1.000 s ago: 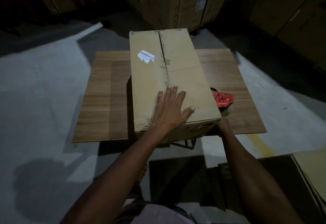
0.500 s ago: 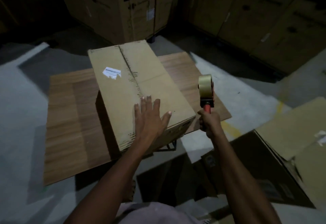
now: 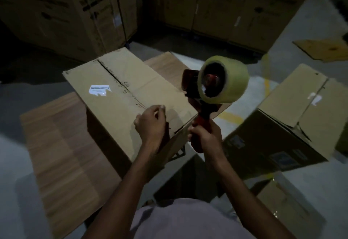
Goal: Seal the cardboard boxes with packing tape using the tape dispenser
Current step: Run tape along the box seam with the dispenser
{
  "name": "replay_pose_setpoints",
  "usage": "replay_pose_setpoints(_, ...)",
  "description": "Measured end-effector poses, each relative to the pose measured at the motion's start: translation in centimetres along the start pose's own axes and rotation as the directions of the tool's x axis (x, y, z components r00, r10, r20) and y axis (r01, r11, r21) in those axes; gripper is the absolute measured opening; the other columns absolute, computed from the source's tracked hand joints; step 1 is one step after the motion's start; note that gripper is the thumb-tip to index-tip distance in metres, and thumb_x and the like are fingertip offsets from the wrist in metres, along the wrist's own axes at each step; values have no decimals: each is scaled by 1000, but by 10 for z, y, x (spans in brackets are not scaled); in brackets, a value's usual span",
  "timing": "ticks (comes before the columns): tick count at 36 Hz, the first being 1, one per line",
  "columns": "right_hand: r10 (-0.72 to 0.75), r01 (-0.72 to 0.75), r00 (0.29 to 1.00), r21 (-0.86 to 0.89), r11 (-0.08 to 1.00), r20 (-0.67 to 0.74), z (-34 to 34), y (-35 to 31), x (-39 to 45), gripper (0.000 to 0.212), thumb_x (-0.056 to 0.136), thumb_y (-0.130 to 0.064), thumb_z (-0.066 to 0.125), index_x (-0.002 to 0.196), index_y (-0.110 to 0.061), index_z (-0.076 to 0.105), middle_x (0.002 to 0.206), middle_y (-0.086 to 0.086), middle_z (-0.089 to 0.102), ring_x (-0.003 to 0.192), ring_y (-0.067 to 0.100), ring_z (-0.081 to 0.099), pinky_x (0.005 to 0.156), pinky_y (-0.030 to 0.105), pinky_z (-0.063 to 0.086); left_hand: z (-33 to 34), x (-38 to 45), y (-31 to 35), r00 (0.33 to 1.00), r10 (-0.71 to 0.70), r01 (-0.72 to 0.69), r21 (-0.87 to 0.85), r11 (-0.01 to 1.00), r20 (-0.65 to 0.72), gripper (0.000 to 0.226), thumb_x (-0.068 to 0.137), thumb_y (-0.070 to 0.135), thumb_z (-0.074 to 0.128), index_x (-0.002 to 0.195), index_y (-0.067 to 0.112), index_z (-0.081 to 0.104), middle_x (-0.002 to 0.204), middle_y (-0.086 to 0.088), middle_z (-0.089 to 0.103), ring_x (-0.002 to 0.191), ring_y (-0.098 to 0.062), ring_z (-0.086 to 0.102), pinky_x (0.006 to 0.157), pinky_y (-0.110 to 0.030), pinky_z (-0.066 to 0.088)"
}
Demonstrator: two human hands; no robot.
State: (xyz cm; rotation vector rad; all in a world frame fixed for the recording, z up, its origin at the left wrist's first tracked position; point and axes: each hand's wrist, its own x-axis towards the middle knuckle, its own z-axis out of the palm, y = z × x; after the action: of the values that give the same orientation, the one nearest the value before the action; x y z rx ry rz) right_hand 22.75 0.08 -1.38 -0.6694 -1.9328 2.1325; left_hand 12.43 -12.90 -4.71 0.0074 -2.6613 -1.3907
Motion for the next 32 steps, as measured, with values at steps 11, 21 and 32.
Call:
replay_pose_setpoints(11, -70, 72, 996, -41, 997, 57, 36, 5, 0, 8, 65, -12, 60, 71, -6, 60, 62, 13, 52, 53, 26, 47, 50, 33, 39, -71, 38, 19, 875, -316, 461, -431, 776, 366, 96, 98, 75, 13, 94, 0, 74, 82, -13, 77, 73, -28, 77, 59, -35, 61)
replay_pose_setpoints(21, -148, 157, 976, -42, 987, 162, 38, 6, 0, 20, 70, -11, 60, 85, 3, 63, 64, 14, 55, 51, 26, 46, 50, 35, 37, -89, 41, 19, 553, -345, 756, -284, 589, 758, 120, 79, 95, 12, 114, -9, 62, 97, -27, 75, 84, -37, 76, 59, -37, 62)
replay_pose_setpoints(32, -141, 159, 958, -50, 986, 251, 10, -2, 8, 13, 70, -9, 57, 79, -4, 64, 59, 13, 52, 52, 25, 46, 52, 34, 36, -82, 20, 32, 837, -354, 544, -566, 620, 417, 11, 93, 18, 71, 90, 7, 72, 74, -6, 75, 54, -12, 67, 46, -20, 52)
